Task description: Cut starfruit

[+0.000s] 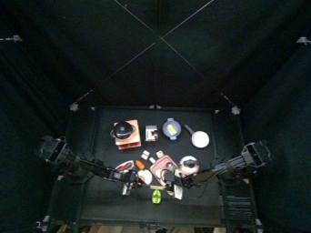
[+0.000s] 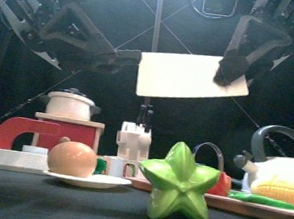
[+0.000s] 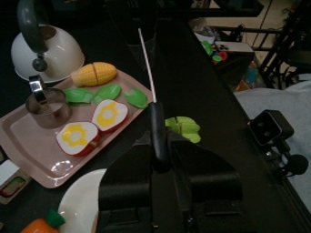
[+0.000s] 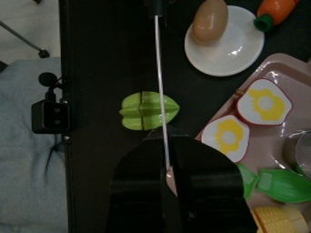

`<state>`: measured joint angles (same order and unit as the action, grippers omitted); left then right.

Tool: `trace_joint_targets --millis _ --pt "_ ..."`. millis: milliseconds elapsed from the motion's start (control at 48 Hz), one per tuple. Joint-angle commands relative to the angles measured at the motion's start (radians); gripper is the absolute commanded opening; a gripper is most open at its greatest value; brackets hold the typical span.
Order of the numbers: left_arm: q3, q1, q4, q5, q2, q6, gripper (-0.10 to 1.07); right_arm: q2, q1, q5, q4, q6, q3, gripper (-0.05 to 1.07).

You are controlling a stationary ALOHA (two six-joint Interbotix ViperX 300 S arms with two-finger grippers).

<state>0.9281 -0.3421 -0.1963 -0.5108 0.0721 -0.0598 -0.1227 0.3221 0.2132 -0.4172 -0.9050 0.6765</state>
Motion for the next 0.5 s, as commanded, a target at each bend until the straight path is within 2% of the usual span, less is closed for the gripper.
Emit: trace_joint_targets --millis 0,312,479 --pt "-0.009 -0.011 0.002 -0.003 -0.003 -0.003 0.37 -0.014 0.003 -0.003 0.002 -0.002 -0.018 0.35" --pt "-0.021 -0.089 -0.003 -0.003 -0.038 -0.003 0.36 0.008 0.064 -0.003 0.005 -0.002 -0.025 0.35" --pt "-0.031 -0.127 -0.069 -0.003 -0.069 -0.003 0.36 0.055 0.084 0.006 -0.009 0.000 -0.044 0.35"
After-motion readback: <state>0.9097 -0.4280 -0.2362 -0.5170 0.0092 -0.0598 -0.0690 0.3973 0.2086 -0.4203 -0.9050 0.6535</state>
